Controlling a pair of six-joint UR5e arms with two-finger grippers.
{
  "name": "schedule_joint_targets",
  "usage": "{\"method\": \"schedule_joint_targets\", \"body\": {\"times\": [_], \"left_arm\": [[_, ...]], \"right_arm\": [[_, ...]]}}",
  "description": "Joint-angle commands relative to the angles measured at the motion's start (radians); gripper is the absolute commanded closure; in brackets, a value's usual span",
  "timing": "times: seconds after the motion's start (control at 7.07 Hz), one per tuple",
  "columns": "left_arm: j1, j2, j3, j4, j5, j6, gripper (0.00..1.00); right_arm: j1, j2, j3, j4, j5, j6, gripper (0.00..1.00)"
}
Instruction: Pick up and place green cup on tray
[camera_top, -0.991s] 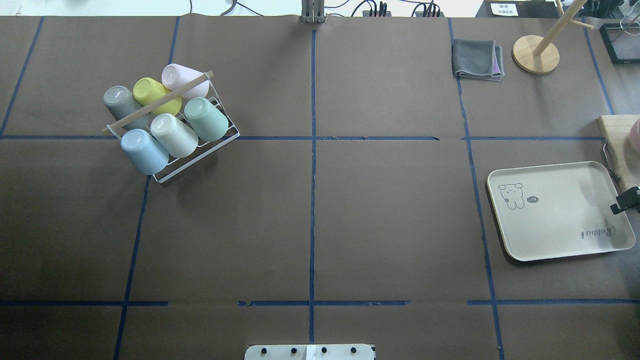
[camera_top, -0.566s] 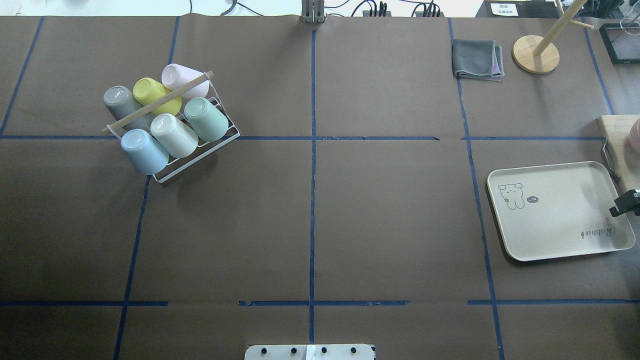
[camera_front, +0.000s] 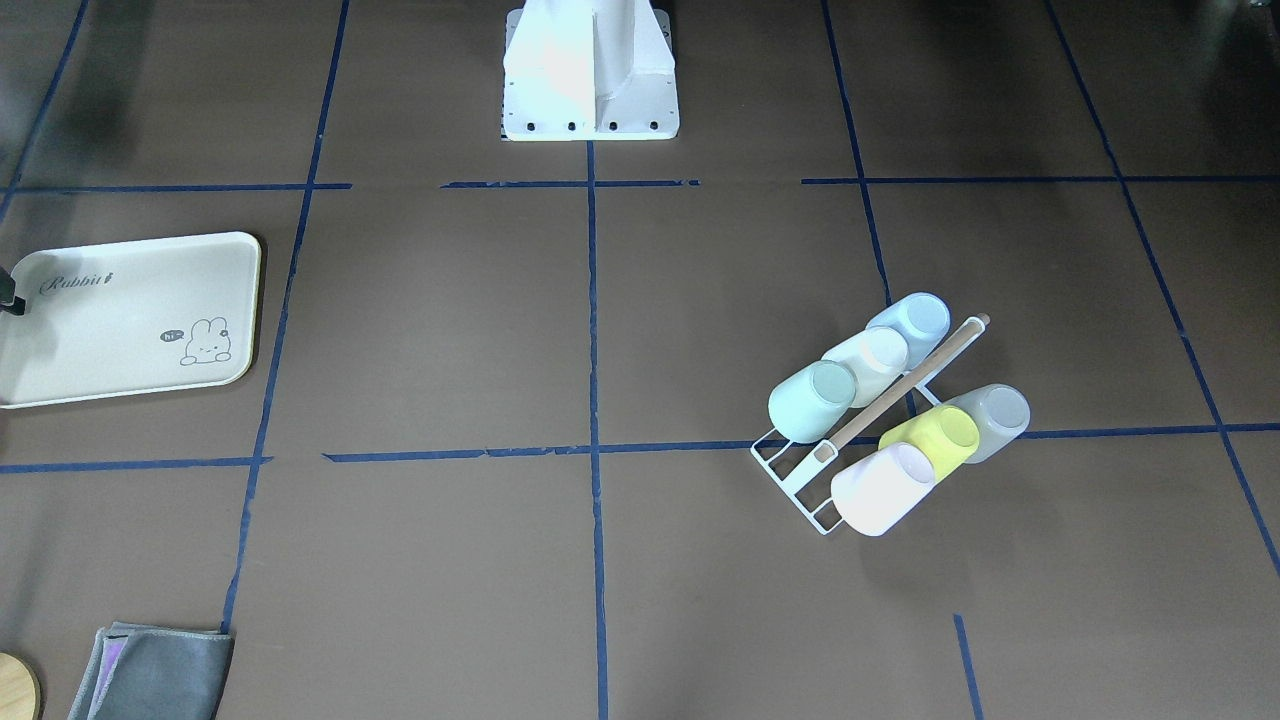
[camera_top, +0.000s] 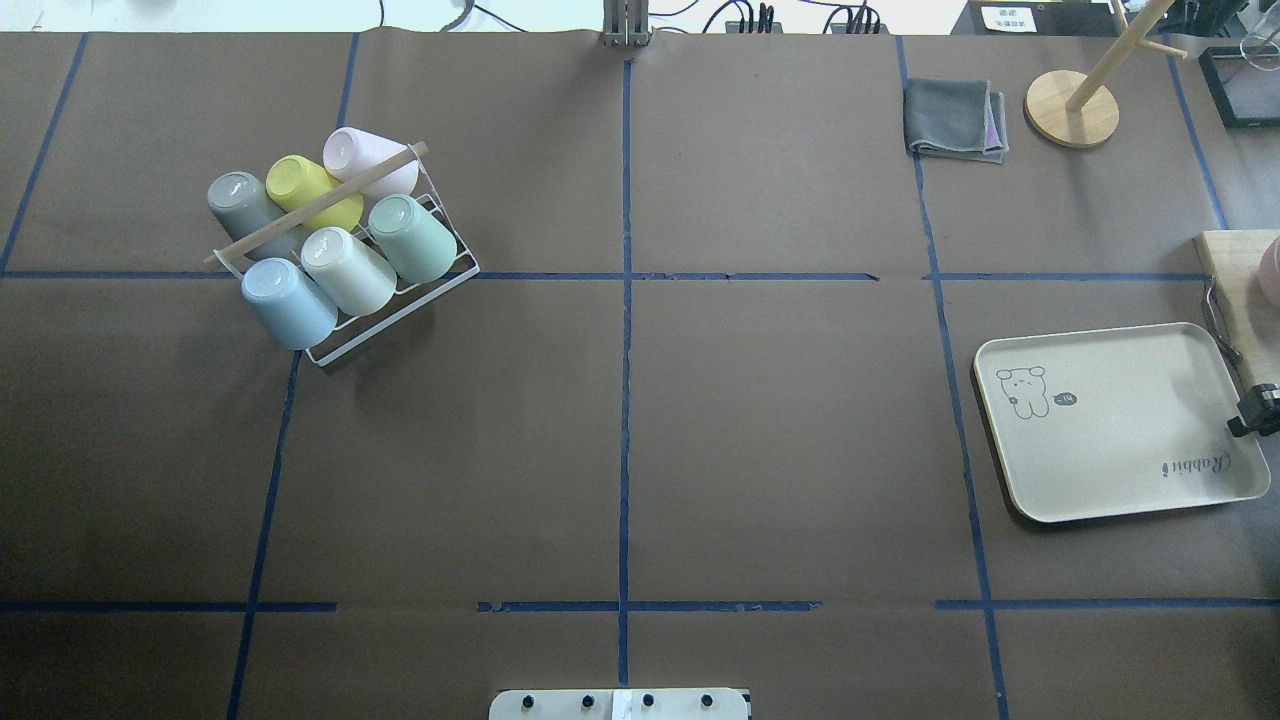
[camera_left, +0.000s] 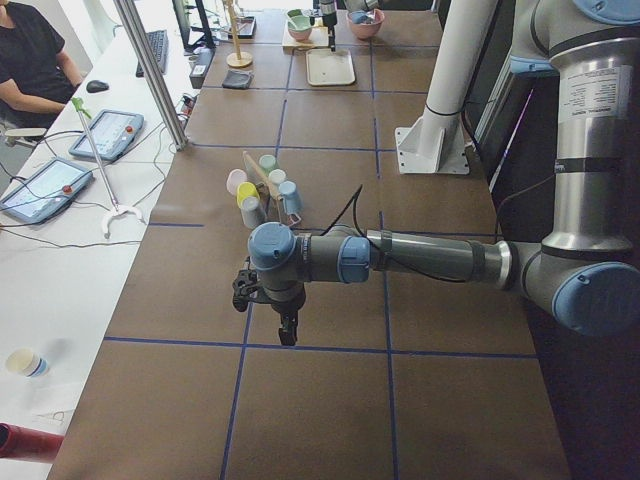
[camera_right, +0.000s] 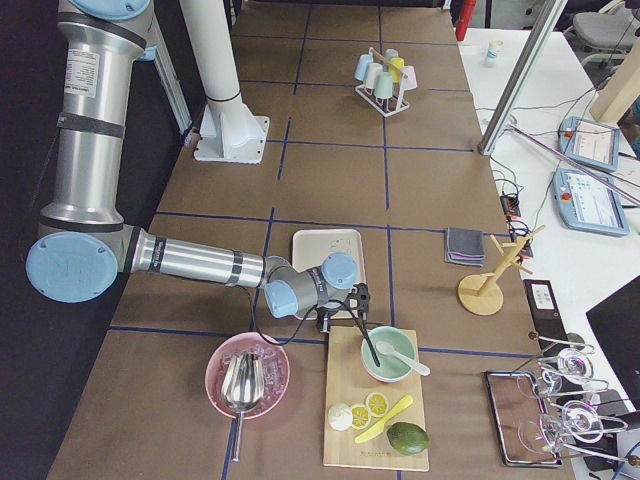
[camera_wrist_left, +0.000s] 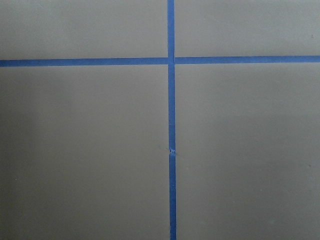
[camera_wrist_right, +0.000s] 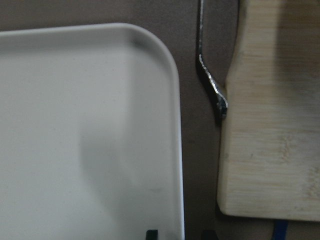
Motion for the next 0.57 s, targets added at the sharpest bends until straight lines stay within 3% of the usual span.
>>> {"method": "schedule_joint_targets", "body": {"times": [0.0, 0.28, 0.42], "left_arm": [[0.0, 0.0, 0.001, 0.0, 0.0, 0.0, 0.0], [0.0, 0.0, -0.001, 0.0, 0.0, 0.0, 0.0], [0.0, 0.0, 0.001, 0.0, 0.0, 0.002, 0.0]], "right_arm": [[-0.001, 0.002, -0.006, -0.001, 0.001, 0.001, 0.61], [-0.001, 0.002, -0.004, 0.001, 0.003, 0.001, 1.0], [-0.001, 0.002, -0.004, 0.002, 0.003, -0.005, 1.0]]}}
